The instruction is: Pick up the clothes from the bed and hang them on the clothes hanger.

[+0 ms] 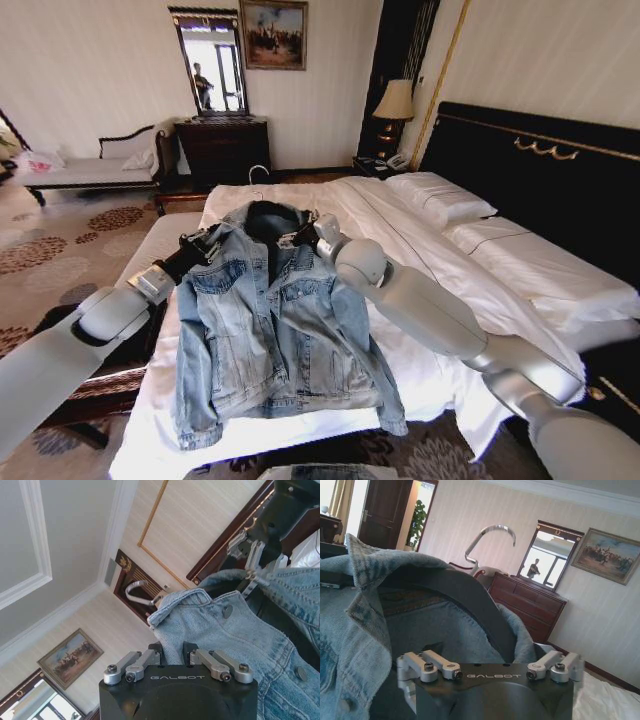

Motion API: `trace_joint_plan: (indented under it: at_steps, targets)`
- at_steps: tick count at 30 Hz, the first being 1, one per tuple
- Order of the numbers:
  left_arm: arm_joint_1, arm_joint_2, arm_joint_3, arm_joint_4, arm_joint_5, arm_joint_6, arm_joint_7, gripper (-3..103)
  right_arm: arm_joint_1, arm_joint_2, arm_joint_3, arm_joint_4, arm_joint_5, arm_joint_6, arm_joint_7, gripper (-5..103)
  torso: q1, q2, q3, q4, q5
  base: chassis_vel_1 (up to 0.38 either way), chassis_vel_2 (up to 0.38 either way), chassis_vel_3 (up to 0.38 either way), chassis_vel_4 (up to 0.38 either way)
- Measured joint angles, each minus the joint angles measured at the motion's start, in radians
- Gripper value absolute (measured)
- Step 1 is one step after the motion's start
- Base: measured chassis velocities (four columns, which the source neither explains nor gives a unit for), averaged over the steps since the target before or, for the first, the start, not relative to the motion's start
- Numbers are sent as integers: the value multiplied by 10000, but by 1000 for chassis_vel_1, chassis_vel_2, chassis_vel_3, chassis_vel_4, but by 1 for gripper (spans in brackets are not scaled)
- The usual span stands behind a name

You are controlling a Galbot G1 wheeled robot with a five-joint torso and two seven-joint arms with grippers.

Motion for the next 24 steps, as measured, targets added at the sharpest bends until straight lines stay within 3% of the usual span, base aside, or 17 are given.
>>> trace_joint_plan:
  at_steps: [3,5,6,12,14,16,23,24]
  targets:
    - [-1,-5,-3,-19,-4,-5,-8,8,29,73,-11,-32,8,12,73,81,-1,1,-1,0,1,0,0,0,0]
    - [3,-12,-3,-15,-3,-5,-9,3,37,55,-10,-29,14,19,74,81,0,1,-1,0,0,0,0,0,0]
    - [6,-23,-3,0,8,-4,-10,2,53,16,-10,-29,19,27,69,76,-1,1,-1,-1,1,0,0,0,0]
    - [-38,-64,60,39,16,-5,-9,0,-5,-94,-3,42,106,49,13,47,0,0,0,0,1,0,0,0,0]
    - [-27,-71,65,44,23,-6,-9,0,-30,-115,6,81,115,51,12,47,0,0,0,-1,1,0,0,0,0]
    - [128,-165,49,50,106,-6,-9,0,-209,-266,63,222,124,60,25,38,0,1,0,0,1,0,0,0,0]
    - [624,-528,-157,-5,46,245,-126,0,-1176,-820,249,592,-14,162,54,61,0,0,0,-3,3,0,0,0,0]
    - [725,-618,-239,-11,-242,458,-228,0,-1426,-935,278,674,-47,198,64,71,0,0,0,-2,3,0,0,0,0]
